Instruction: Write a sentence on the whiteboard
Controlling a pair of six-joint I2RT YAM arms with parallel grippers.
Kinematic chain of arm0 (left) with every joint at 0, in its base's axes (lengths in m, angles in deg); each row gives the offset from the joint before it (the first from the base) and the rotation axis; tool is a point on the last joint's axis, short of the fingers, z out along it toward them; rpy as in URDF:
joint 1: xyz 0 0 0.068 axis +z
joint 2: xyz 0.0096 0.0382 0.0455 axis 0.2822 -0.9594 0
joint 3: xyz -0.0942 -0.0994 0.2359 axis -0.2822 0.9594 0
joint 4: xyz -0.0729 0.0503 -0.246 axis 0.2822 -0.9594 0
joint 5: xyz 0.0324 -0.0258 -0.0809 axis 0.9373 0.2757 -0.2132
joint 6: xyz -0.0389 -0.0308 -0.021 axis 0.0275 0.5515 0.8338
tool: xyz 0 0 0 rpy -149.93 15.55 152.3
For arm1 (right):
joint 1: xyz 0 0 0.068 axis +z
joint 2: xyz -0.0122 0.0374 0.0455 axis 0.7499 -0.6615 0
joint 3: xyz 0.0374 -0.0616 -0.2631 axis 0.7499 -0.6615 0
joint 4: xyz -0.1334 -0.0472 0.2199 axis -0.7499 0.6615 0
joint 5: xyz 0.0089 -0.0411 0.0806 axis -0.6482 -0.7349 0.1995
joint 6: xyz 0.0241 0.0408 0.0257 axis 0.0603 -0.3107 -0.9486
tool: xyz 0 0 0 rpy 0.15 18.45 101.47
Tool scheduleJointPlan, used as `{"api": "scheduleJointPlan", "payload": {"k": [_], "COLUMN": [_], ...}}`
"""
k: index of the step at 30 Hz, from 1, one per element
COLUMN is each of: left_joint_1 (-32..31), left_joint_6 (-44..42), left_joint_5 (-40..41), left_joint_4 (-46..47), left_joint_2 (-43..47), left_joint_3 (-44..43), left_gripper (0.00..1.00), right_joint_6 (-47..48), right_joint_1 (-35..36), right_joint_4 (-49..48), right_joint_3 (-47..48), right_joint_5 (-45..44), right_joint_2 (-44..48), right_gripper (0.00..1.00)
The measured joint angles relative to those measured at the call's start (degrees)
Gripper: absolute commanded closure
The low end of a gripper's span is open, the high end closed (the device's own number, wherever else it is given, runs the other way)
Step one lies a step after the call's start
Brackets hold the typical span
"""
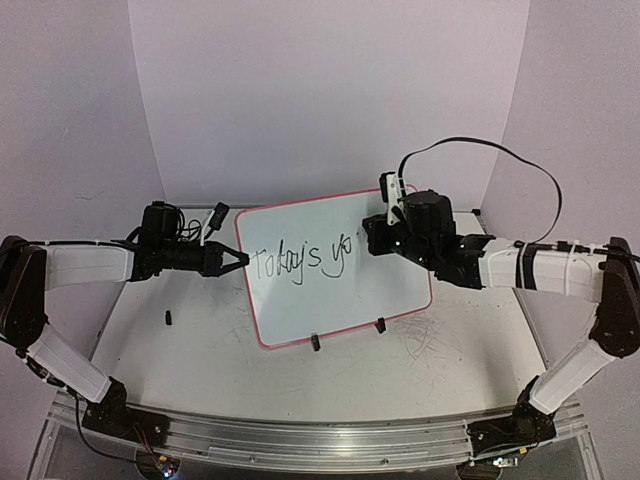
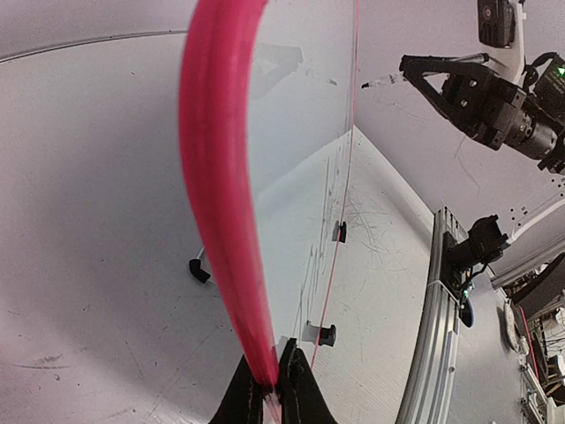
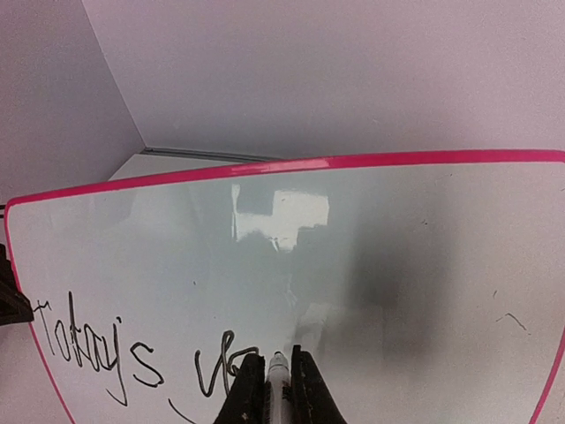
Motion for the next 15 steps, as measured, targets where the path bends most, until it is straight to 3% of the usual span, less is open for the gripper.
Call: {"api": "scheduleJointPlan", "payload": {"k": [15], "left_joint_1": [0.0], "left_joint_6": [0.0], "left_joint_5": [0.0], "left_joint_4": [0.0], "left_joint_2": [0.02], "left_joint_3": [0.0], "left_gripper": [1.0], "right_joint_6": [0.58], "right_joint_1": [0.03], "right_joint_4": [-0.04], "right_joint_3": [0.22], "right_joint_5": [0.86], "right_joint_2": [-1.97], "right_gripper": [1.0]}}
